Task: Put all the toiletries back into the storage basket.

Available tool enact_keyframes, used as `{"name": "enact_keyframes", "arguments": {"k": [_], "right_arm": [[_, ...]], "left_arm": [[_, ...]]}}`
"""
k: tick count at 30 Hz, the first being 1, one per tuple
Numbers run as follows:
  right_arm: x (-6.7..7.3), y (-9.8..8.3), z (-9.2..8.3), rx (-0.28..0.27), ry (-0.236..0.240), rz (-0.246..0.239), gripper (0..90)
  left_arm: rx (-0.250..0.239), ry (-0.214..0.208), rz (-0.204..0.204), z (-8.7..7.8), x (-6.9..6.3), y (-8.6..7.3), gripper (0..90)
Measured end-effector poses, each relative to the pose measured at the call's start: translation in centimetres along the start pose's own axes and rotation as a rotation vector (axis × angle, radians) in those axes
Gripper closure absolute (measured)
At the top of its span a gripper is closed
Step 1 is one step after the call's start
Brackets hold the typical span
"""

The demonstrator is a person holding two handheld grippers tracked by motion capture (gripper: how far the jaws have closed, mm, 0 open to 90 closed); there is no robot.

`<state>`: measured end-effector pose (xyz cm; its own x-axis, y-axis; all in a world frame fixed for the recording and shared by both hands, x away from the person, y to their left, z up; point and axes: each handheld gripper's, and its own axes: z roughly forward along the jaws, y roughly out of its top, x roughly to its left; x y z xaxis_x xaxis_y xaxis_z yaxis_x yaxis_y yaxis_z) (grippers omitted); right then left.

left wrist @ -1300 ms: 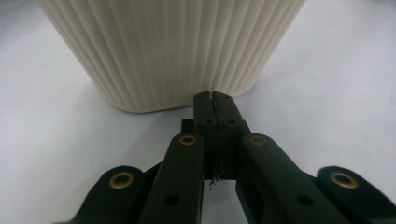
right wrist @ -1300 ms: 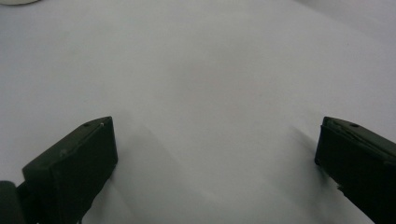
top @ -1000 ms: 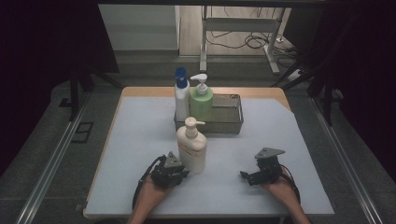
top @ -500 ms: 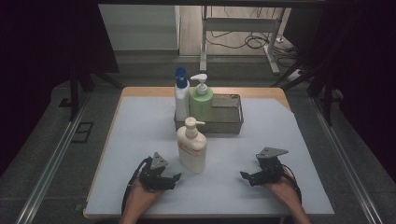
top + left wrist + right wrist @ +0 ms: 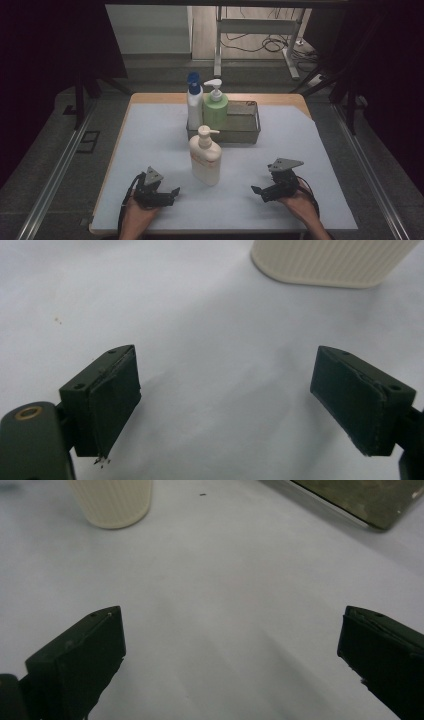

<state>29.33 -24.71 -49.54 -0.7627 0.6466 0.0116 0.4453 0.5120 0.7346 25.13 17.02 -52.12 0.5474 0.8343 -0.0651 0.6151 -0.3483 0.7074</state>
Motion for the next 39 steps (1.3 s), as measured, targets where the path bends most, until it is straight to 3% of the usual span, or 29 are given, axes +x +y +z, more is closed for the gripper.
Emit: {"name": "enact_keyframes", "arguments": {"k": [5, 7, 21, 28, 39], "right_arm": [[0.7, 0.9, 0.0, -0.014, 0.014, -0.016, 0.0], [1.1, 1.4, 0.0, -0.021, 0.044, -0.022, 0.0], [3.0, 5.0, 1.1, -0.045, 0.1, -0.063, 0.0], [4.0, 6.6, 1.6, -0.059, 0.123, -0.061, 0.0], [5.5, 9.0, 2.2, -0.057, 0.119, -0.075, 3.3]], "left_arm": [[0.028, 0.014, 0.019, 0.3, -0.2, 0.0, 12.5], [0.033, 0.024, 0.029, 0.4, -0.3, 0.1, 12.2], [0.028, 0.025, 0.023, 0.5, -0.3, 0.0, 12.2], [0.028, 0.024, 0.024, 0.5, -0.3, 0.0, 12.3], [0.028, 0.025, 0.023, 0.5, -0.3, 0.0, 12.2]]}}
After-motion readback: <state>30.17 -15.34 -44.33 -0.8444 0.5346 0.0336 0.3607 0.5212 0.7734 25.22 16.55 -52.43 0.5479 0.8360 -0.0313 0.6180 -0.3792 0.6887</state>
